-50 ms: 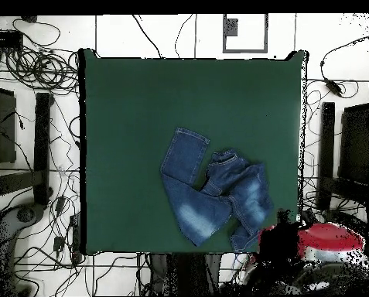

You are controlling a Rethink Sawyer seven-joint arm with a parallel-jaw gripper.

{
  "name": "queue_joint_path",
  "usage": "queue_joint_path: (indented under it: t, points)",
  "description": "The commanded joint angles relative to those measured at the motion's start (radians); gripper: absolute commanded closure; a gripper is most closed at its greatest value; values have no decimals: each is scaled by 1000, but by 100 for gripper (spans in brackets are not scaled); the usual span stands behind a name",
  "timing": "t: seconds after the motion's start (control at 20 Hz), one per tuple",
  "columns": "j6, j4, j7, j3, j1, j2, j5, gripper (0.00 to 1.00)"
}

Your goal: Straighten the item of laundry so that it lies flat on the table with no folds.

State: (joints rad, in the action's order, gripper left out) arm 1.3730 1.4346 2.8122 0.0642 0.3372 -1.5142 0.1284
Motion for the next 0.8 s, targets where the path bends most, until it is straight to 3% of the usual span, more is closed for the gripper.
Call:
queue_joint_path:
  t: [0.05, 0.4, 0.8]
  points:
    - [-59, 251, -383, -25, 6, 65, 20, 0]
    - [-109, 306, -388, -29, 29, 76, -4, 0]
    - [-182, 360, -370, -29, 38, 92, 30, 0]
